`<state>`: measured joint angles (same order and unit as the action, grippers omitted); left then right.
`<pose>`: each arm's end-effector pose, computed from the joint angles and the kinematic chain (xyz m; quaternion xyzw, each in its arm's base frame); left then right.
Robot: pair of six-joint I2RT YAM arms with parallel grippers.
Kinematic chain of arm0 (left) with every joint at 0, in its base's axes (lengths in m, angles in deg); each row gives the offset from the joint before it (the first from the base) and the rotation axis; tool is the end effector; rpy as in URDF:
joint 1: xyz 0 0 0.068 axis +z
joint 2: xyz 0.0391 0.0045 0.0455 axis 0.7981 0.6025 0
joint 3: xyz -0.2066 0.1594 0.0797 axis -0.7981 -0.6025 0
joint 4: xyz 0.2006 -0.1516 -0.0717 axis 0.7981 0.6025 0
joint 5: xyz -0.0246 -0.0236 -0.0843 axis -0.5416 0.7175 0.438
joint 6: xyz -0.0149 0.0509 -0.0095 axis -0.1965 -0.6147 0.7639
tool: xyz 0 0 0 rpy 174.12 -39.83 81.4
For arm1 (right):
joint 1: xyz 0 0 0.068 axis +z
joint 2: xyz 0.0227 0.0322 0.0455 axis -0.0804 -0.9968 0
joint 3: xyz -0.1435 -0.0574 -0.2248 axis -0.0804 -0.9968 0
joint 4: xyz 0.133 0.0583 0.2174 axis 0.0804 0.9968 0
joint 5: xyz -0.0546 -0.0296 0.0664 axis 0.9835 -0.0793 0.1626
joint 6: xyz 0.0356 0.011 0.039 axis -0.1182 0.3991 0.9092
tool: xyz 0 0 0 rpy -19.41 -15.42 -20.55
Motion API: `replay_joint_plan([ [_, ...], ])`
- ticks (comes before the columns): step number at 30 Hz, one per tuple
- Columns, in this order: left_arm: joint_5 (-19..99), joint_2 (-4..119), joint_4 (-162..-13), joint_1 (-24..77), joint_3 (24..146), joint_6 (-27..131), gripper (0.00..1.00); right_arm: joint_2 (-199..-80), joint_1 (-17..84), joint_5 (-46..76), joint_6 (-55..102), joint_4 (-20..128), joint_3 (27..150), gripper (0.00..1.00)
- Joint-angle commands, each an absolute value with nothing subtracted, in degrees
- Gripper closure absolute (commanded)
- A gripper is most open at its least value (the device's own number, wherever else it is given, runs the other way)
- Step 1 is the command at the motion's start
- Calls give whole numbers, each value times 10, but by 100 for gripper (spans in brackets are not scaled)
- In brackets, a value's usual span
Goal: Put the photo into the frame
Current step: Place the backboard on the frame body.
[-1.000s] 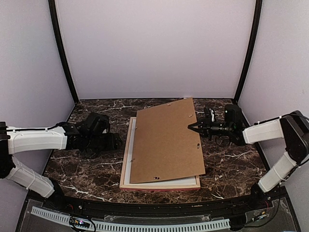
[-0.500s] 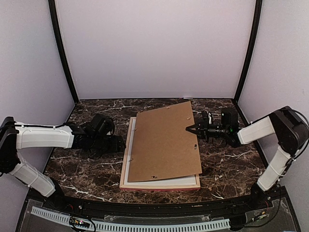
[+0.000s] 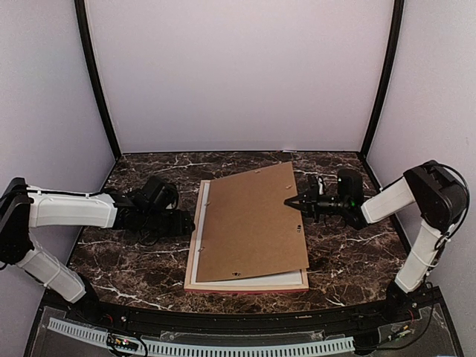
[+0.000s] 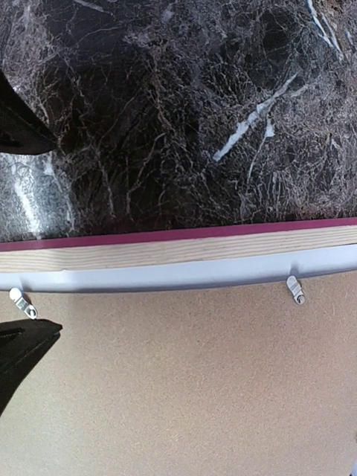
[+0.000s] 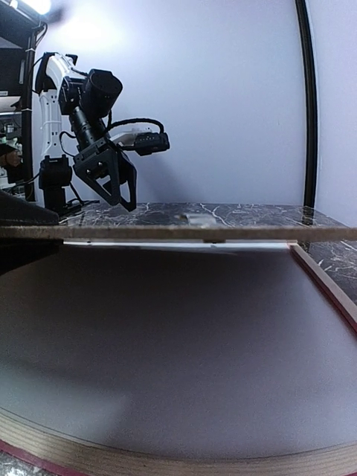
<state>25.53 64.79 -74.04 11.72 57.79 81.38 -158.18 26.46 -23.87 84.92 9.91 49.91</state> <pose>0.2193 -0.1870 0.1921 -0.0184 0.9351 -0.1919 0.2974 0.2915 0.1449 0.1524 0.0818 0.7771 0.6059 0.1494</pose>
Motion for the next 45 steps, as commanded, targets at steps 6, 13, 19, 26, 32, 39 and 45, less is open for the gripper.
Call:
replay_joint_plan([
  [6, 267, 659, -752, 121, 593, 811, 22, -1602, 273, -261, 869, 10, 521, 100],
  [13, 270, 663, -755, 121, 593, 811, 22, -1621, 274, -264, 872, 2, 527, 100],
  [19, 277, 673, -757, 121, 593, 812, 22, -1636, 275, -270, 875, -3, 533, 100],
  [26, 282, 679, -763, 121, 593, 813, 23, -1633, 277, -276, 878, -2, 529, 100],
  [32, 282, 684, -763, 121, 593, 813, 22, -1622, 277, -283, 891, -11, 522, 100],
  [39, 283, 684, -763, 121, 591, 814, 22, -1613, 281, -281, 892, -9, 516, 100],
  [45, 283, 681, -762, 121, 591, 814, 23, -1616, 284, -277, 887, -8, 507, 100],
])
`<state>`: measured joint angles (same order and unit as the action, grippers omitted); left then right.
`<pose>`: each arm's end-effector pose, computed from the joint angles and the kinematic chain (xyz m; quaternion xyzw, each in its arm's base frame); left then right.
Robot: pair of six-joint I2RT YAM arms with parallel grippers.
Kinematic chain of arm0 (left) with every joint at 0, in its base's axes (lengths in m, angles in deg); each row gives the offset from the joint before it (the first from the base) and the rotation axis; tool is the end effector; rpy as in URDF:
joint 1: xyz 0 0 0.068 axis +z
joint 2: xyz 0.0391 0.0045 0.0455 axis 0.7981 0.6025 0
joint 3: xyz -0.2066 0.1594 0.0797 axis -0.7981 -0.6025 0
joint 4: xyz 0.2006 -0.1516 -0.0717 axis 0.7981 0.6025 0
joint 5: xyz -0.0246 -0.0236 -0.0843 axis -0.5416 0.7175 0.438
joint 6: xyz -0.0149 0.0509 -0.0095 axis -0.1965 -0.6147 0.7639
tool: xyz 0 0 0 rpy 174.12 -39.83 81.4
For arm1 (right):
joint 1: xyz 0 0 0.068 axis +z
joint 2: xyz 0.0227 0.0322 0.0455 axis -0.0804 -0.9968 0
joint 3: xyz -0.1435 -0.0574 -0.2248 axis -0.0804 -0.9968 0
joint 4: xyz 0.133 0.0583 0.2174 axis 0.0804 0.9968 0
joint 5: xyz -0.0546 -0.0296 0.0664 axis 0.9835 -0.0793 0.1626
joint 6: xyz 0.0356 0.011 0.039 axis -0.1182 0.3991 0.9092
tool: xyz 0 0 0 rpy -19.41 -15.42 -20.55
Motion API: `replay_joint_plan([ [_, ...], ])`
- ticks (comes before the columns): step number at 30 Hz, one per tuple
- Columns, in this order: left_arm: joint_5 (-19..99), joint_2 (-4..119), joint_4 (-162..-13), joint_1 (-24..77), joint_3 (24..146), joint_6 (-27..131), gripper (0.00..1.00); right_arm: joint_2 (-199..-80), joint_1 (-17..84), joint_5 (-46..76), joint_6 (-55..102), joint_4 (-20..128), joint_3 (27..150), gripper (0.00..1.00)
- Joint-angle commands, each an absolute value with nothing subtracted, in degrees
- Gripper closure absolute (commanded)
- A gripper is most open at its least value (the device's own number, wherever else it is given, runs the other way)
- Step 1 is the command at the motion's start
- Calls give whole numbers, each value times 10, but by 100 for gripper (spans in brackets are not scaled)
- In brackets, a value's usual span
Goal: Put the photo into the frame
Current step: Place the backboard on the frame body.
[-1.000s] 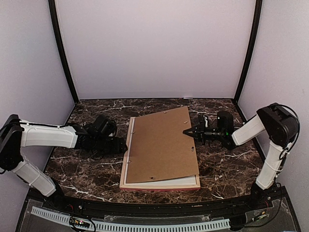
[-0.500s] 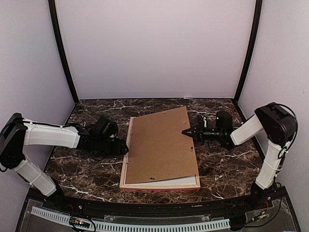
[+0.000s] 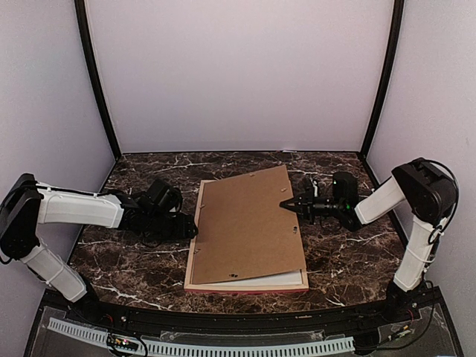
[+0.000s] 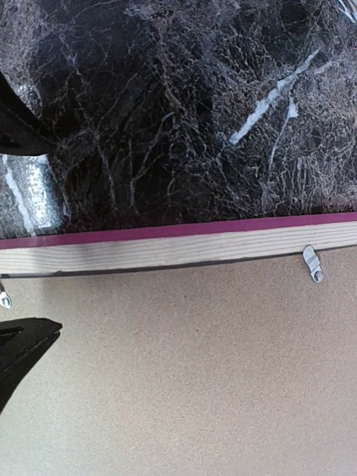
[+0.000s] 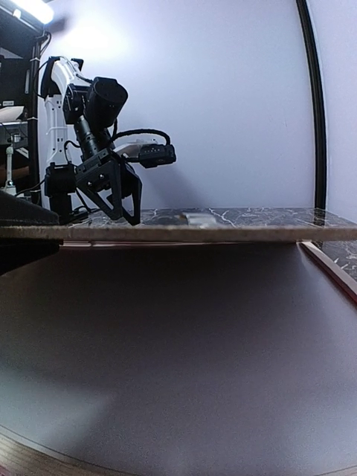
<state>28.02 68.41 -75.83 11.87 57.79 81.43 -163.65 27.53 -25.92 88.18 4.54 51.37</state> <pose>0.2242 -0.1923 0.1770 -0.0119 0.9414 -0.1971 0.2733 0.2983 0.1553 0.1382 0.0793 0.7697 0.6216 0.1219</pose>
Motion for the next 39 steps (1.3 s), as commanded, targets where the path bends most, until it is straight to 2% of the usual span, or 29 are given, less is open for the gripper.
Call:
replay_joint_plan([
  [1, 282, 680, -761, 121, 591, 814, 23, -1616, 284, -276, 886, -8, 506, 100],
  [30, 300, 696, -771, 121, 589, 816, 22, -1654, 290, -263, 844, 35, 519, 100],
  [39, 316, 704, -782, 121, 589, 815, 22, -1653, 291, -249, 800, 99, 533, 87],
])
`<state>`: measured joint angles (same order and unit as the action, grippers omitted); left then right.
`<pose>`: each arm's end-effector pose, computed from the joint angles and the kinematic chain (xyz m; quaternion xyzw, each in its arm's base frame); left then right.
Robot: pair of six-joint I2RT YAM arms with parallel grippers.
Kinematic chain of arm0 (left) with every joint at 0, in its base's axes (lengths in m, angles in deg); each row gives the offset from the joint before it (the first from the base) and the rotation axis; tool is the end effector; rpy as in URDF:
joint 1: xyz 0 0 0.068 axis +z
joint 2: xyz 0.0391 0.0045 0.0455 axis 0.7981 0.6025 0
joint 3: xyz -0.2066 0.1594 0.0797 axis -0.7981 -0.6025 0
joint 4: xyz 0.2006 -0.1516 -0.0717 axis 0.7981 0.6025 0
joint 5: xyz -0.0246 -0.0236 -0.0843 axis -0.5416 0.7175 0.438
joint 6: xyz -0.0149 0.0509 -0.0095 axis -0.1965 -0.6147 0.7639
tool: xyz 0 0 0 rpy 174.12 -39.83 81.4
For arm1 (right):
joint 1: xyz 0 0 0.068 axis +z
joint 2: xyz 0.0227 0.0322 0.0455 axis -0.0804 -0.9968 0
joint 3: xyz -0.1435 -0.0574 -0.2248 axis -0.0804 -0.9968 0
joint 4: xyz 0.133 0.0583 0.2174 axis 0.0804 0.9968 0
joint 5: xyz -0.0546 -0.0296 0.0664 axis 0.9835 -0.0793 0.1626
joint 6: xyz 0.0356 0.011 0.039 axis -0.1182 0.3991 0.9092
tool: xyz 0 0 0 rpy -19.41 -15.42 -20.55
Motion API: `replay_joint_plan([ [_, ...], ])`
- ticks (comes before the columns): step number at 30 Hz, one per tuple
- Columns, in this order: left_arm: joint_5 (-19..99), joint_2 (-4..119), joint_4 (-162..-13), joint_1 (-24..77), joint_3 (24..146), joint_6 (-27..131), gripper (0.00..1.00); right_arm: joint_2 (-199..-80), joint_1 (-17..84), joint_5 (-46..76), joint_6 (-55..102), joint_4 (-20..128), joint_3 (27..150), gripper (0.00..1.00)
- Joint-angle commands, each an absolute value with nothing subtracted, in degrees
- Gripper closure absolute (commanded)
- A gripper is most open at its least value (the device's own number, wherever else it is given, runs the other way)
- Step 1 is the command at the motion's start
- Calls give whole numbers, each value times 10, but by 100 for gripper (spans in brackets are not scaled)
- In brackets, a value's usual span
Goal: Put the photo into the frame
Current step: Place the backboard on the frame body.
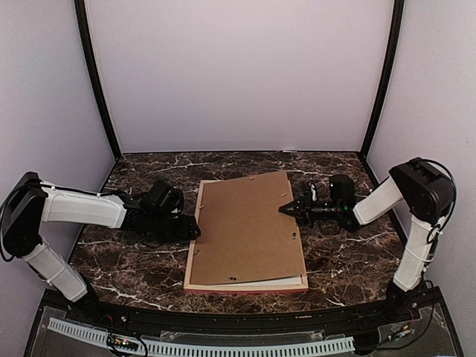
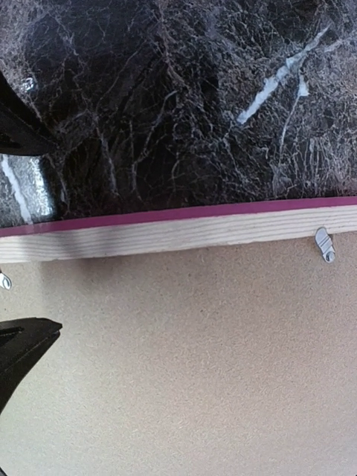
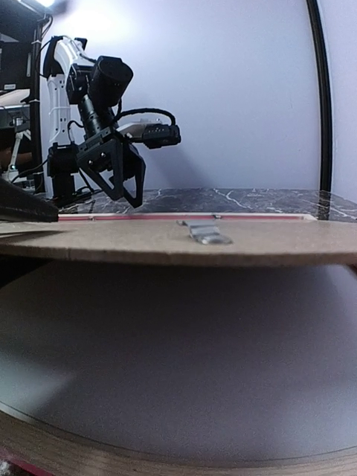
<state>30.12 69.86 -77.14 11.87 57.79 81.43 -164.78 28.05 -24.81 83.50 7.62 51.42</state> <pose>0.2260 -0.1956 0.1715 -0.0057 0.9423 -0.2095 0.2612 0.2965 0.1573 0.1271 0.0686 0.7870 0.6001 0.1259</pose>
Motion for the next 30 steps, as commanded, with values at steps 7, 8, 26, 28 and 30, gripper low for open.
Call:
replay_joint_plan([
  [7, 344, 713, -799, 121, 590, 814, 23, -1643, 295, -223, 737, 190, 557, 75],
  [8, 347, 713, -803, 121, 589, 814, 23, -1641, 296, -220, 729, 203, 560, 74],
  [26, 369, 736, -821, 121, 593, 807, 23, -1610, 319, -132, 615, 392, 622, 47],
  [28, 371, 736, -824, 121, 592, 806, 23, -1607, 323, -124, 609, 403, 626, 45],
  [30, 372, 740, -826, 121, 591, 805, 23, -1605, 327, -117, 604, 413, 629, 43],
])
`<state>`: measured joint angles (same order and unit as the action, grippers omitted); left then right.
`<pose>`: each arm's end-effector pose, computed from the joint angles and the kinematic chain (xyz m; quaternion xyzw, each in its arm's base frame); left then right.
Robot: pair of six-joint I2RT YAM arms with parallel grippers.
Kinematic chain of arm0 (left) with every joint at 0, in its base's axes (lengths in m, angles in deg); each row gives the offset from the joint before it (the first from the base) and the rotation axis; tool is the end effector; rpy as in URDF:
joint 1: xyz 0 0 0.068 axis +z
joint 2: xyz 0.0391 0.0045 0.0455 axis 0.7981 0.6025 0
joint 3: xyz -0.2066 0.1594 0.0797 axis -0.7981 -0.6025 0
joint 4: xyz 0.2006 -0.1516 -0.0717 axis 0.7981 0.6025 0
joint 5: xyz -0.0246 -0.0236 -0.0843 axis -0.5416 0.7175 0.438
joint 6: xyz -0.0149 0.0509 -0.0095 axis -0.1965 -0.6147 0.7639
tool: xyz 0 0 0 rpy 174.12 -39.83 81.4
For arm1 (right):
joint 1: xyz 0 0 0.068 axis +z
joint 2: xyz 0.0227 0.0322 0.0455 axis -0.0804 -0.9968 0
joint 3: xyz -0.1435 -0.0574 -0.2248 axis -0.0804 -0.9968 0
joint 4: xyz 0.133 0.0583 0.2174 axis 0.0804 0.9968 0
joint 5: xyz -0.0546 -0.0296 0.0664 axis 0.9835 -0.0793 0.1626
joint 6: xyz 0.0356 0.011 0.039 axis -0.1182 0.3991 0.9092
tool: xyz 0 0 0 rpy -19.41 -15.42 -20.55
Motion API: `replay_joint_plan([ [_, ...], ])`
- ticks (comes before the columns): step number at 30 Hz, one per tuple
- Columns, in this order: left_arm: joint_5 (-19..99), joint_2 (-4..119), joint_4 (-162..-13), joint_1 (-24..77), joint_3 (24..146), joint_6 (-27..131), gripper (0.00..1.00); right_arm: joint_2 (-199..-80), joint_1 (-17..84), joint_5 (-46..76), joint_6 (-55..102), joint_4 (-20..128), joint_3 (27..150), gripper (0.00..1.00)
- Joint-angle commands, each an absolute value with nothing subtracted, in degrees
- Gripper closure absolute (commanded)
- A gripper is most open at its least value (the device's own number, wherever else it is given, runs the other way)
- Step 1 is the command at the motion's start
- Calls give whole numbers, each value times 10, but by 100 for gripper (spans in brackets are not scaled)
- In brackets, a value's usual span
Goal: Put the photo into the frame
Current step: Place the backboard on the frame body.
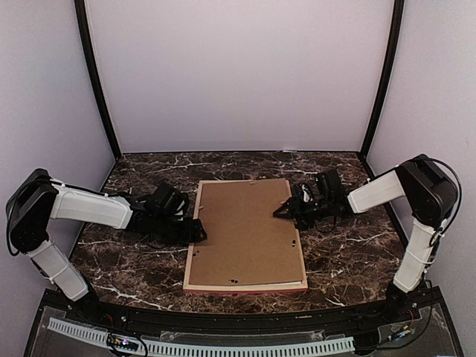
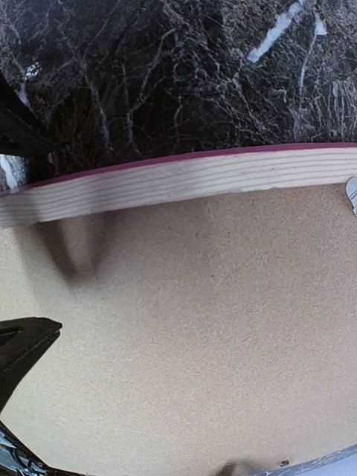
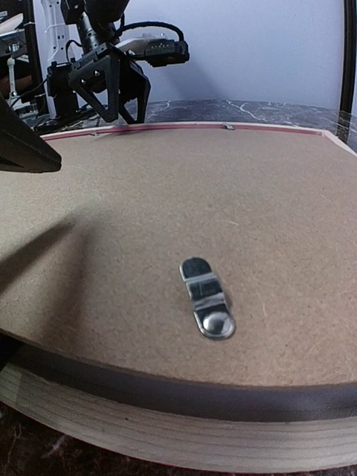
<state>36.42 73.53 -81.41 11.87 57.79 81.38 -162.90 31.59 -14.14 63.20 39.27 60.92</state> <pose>0.2306 -0.2048 0.1586 0.0133 0.9399 -0.2514 0.2308 0.3010 0.1774 0.1305 0.0194 0.8753 0.4634 0.1365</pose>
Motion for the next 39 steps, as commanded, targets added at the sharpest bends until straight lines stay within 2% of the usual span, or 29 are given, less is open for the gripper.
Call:
replay_joint_plan([
  [1, 373, 741, -826, 121, 591, 804, 23, -1604, 330, -113, 601, 419, 631, 42],
  [12, 345, 784, -789, 96, 635, 789, 25, -1603, 357, -61, 571, 482, 662, 33],
  [23, 229, 858, -675, 41, 722, 799, 29, -1602, 367, -31, 548, 529, 688, 31],
  [39, 216, 867, -666, 37, 704, 819, 33, -1590, 362, 8, 505, 609, 725, 28],
])
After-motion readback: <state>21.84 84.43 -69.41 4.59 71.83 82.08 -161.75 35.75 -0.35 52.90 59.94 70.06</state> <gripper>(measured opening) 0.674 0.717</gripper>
